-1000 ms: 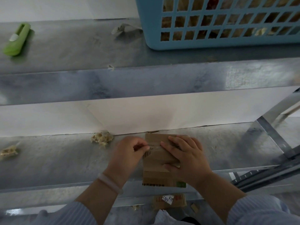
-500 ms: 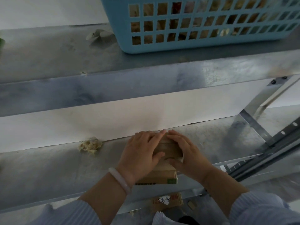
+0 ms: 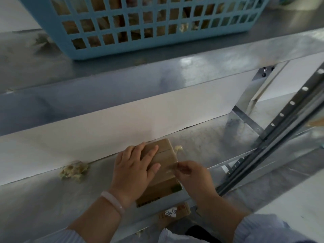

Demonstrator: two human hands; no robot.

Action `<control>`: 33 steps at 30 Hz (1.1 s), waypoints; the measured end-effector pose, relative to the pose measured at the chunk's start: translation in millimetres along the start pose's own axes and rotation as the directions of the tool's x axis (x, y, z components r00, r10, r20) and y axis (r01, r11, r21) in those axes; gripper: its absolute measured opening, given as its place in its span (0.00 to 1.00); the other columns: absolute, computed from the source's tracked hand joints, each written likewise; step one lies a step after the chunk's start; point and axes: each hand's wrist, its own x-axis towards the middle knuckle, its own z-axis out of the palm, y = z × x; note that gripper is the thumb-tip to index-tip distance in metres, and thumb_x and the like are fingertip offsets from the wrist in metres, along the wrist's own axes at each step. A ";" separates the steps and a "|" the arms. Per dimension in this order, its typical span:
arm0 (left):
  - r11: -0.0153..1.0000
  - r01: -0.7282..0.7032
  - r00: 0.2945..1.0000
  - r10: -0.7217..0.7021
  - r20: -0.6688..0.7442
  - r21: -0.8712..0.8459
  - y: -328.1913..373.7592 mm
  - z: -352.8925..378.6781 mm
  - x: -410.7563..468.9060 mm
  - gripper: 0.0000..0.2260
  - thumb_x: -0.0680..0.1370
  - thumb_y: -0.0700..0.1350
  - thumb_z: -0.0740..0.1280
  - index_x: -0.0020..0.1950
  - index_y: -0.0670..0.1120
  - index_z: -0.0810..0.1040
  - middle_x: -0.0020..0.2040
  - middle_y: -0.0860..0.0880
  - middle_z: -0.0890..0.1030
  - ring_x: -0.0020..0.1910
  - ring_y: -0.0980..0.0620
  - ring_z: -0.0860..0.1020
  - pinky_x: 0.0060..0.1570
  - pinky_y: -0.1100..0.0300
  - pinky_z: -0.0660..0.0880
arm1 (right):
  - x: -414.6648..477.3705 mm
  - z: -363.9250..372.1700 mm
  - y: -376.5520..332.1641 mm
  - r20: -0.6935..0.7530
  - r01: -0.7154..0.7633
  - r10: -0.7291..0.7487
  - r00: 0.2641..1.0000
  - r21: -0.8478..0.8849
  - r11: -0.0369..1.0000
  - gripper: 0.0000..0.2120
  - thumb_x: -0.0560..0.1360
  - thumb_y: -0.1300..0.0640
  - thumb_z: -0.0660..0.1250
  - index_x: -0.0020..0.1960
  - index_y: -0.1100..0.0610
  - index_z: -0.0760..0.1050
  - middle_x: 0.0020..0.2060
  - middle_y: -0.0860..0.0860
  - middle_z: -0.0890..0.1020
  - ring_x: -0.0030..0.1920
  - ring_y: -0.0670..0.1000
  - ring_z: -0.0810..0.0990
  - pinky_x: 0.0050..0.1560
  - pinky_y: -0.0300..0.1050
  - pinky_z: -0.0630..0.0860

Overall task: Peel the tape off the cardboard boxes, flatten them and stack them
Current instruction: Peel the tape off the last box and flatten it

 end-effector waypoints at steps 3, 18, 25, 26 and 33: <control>1.000 0.008 1.000 -0.008 -0.006 -0.007 0.8 -0.4 1.5 0.25 0.79 0.63 0.47 0.71 0.56 0.71 0.66 0.48 0.75 0.60 0.44 0.72 0.57 0.47 0.70 | -2.3 3.0 -3.7 -0.050 -0.048 0.051 0.997 0.059 0.997 0.06 0.73 0.52 0.74 0.46 0.45 0.78 0.40 0.41 0.82 0.43 0.38 0.81 0.46 0.35 0.80; 0.992 0.122 0.992 -0.123 -0.021 -0.043 1.7 0.7 20.6 0.25 0.77 0.64 0.49 0.67 0.58 0.74 0.61 0.49 0.78 0.58 0.44 0.74 0.53 0.47 0.72 | 7.9 10.5 -28.1 0.000 -0.326 0.350 0.937 0.368 0.871 0.09 0.71 0.48 0.75 0.48 0.52 0.82 0.39 0.47 0.84 0.41 0.46 0.83 0.44 0.43 0.81; 0.992 0.127 0.991 -0.128 -0.031 -0.023 4.4 3.7 20.1 0.25 0.77 0.64 0.49 0.68 0.57 0.74 0.61 0.48 0.77 0.59 0.44 0.73 0.53 0.47 0.71 | 15.2 14.4 -35.3 0.004 -0.357 0.377 0.926 0.328 0.874 0.06 0.75 0.51 0.70 0.43 0.53 0.81 0.35 0.52 0.81 0.35 0.49 0.78 0.41 0.47 0.78; 0.992 0.128 0.991 -0.129 -0.032 -0.024 4.7 3.8 20.2 0.25 0.77 0.64 0.49 0.68 0.57 0.74 0.61 0.48 0.77 0.59 0.44 0.73 0.53 0.47 0.71 | 16.1 14.5 -35.1 0.006 -0.355 0.371 0.929 0.302 0.885 0.07 0.76 0.51 0.69 0.44 0.54 0.81 0.35 0.53 0.80 0.34 0.49 0.77 0.40 0.47 0.78; 0.994 0.109 0.993 -0.109 -0.035 -0.010 5.2 5.9 16.1 0.26 0.78 0.64 0.49 0.68 0.56 0.73 0.62 0.48 0.76 0.59 0.44 0.72 0.54 0.47 0.70 | 10.7 9.4 -31.1 0.101 -0.342 0.327 0.940 0.310 0.887 0.06 0.79 0.54 0.66 0.47 0.55 0.79 0.41 0.52 0.82 0.42 0.49 0.80 0.50 0.49 0.81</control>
